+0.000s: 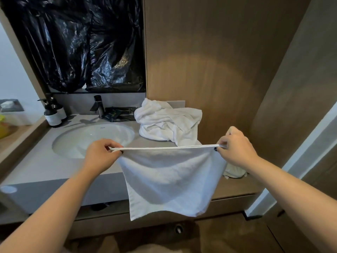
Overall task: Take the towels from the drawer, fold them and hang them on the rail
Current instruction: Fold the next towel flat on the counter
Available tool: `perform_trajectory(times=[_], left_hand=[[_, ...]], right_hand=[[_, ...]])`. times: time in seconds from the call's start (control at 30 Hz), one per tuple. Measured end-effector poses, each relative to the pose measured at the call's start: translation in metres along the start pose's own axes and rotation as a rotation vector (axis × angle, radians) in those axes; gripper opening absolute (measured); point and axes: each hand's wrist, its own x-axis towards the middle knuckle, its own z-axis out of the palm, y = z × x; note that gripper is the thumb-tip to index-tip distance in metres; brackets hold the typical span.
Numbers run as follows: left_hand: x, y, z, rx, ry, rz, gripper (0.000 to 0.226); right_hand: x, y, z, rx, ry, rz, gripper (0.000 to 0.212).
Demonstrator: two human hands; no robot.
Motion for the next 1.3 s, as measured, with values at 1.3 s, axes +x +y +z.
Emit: perform_trajectory(times=[1.3], left_hand=[[0.161, -0.154, 0.192, 0.577, -0.500, 0.147, 0.067]], right_hand=[[0.160, -0.113, 0.324, 0.037, -0.444, -0.414, 0.059]])
